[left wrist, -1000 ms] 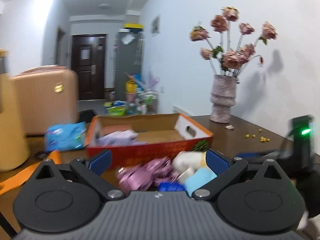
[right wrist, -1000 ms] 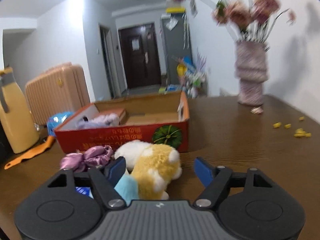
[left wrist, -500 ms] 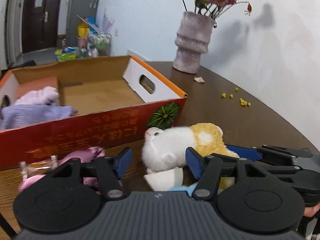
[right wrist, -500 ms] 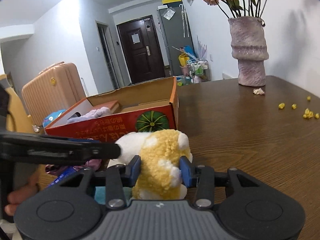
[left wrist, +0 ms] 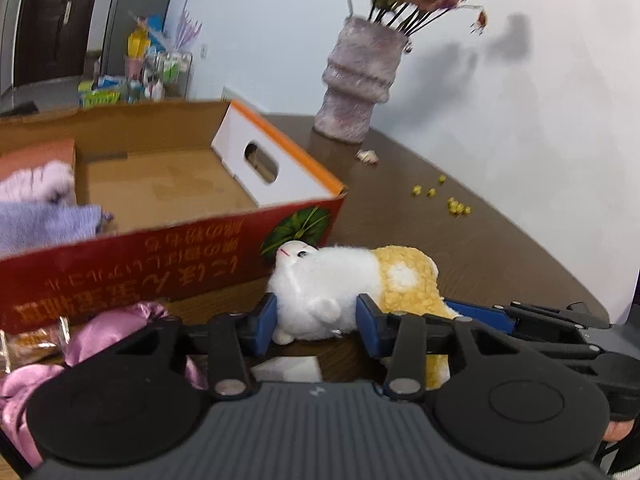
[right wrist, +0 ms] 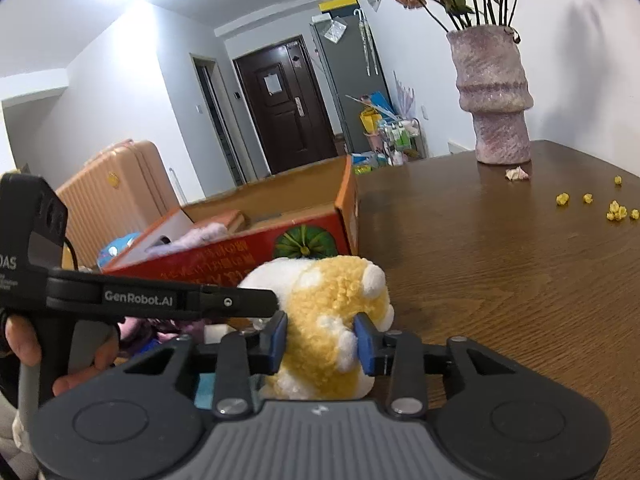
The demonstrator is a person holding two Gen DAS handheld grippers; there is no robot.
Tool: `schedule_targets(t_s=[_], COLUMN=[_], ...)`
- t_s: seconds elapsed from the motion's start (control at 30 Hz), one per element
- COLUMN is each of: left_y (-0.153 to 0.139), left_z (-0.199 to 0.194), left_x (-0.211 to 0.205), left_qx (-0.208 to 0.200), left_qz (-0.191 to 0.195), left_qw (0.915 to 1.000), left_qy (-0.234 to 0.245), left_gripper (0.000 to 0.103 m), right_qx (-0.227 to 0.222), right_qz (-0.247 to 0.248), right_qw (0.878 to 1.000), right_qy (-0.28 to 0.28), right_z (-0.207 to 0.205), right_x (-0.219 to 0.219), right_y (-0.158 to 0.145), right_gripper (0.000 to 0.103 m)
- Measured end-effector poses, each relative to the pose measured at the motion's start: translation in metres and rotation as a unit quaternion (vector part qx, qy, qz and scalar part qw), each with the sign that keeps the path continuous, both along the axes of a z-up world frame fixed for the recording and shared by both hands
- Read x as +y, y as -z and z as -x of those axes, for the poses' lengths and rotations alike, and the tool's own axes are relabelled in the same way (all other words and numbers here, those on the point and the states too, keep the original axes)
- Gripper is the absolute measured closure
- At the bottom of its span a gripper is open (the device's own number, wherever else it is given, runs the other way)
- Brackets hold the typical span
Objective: Organize soft objects
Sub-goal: 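Carry the plush toy into the box and open both grippers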
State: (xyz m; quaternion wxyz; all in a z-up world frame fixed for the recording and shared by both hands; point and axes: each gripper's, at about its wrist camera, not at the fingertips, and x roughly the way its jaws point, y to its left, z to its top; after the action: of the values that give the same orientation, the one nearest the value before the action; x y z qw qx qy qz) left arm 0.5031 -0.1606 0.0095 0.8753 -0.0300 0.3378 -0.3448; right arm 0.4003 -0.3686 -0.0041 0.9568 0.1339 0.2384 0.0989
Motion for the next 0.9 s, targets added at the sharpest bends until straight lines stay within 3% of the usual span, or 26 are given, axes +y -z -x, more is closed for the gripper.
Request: schedule_targets(t_s=[0.23, 0.53, 0.7, 0.9], left_y=[-0.051, -0.072, -0.087, -0.085], left_z=[0.058, 0.105, 0.083, 0.001], left_x=[0.02, 0.051, 0.058, 0.058], left_qx=[-0.061, -0.087, -0.105, -0.108], left_qz=[0.021, 0.029, 0.034, 0.039], left_qw=[0.9979, 0.9954, 0.9924, 0.9911], left_qy=[0.001, -0.028, -0.054, -0.068], left_gripper=[0.059, 0.056, 0.056, 0.056], right_qx=[-0.048, -0.062, -0.065, -0.05], right_qz=[0.001, -0.007, 0.0, 0.001], right_qw=[0.998, 0.995, 0.993, 0.992], right_qy=[-0.034, -0.084, -0.103, -0.117], right_z=[0.048, 0.073, 0.038, -0.049], right_x=[0.003, 0.02, 0.028, 0.025], right_y=[-0.053, -0.078, -0.094, -0.104], right_gripper=[0.071, 0.073, 0.073, 0.073])
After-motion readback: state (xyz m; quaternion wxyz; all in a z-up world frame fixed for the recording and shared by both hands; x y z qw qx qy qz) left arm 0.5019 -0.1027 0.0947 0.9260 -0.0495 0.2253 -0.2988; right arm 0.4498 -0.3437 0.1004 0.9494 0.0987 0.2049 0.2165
